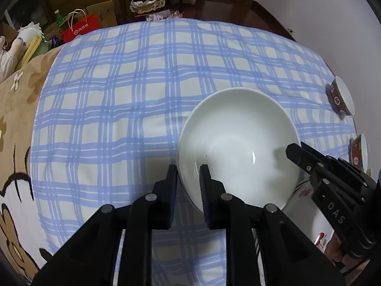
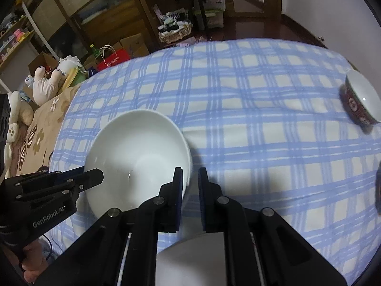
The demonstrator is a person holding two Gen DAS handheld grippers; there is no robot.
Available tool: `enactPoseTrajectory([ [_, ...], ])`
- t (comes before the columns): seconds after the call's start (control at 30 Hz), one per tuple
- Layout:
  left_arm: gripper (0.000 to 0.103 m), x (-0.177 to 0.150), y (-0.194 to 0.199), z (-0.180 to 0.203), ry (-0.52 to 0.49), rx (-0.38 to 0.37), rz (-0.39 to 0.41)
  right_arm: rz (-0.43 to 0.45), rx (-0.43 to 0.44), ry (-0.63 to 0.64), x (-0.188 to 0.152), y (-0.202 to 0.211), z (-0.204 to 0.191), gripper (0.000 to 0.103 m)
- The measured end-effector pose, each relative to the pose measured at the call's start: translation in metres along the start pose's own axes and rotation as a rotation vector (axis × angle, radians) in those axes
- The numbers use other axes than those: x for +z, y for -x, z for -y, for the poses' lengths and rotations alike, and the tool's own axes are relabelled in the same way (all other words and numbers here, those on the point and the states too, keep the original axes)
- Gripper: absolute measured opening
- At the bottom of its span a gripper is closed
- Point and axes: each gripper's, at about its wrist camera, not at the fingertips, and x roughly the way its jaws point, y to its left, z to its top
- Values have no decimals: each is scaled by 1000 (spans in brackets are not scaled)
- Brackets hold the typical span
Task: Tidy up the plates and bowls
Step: 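Lower the white bowl onto the bed cover and open both grippers, then move both tools to opposite rims of the second plain white bowl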
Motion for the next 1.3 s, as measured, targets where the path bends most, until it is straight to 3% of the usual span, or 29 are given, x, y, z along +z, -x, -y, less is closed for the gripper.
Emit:
enactPoseTrajectory([
  [0.07,28,-2,7,2,-13,9,25,16,-9,-7,1,10,4,23],
  [0.13,43,-2,11,5,-45,47,41,50,-45,-26,0,24,12,29],
  [0.23,50,-3,18,8,-68,85,69,90,-108,-33,-1,41,25,36],
  [0.37,60,-4,30,18,-80,50,109,144,-138,-78,-5,69,51,57],
  [0.43,77,-4,41,30,-95,43,151,176,-163,-92,-8,83,62,61],
  [0.5,83,-5,50,40,-104,25,182,210,-217,-90,-10,98,74,69],
  [0.57,86,-5,57,50,-111,2,189,250,-291,-102,-15,115,87,76],
  [0.73,89,-5,72,92,-197,-7,264,336,-330,-161,-21,152,119,92],
  [0.87,89,-4,84,128,-233,-64,318,393,-375,-192,-25,177,138,103],
  [1.03,89,1,94,171,-278,-126,385,478,-425,-247,-34,205,167,103],
  [1.3,89,8,89,242,-355,-192,398,528,-471,-325,-49,218,207,103],
])
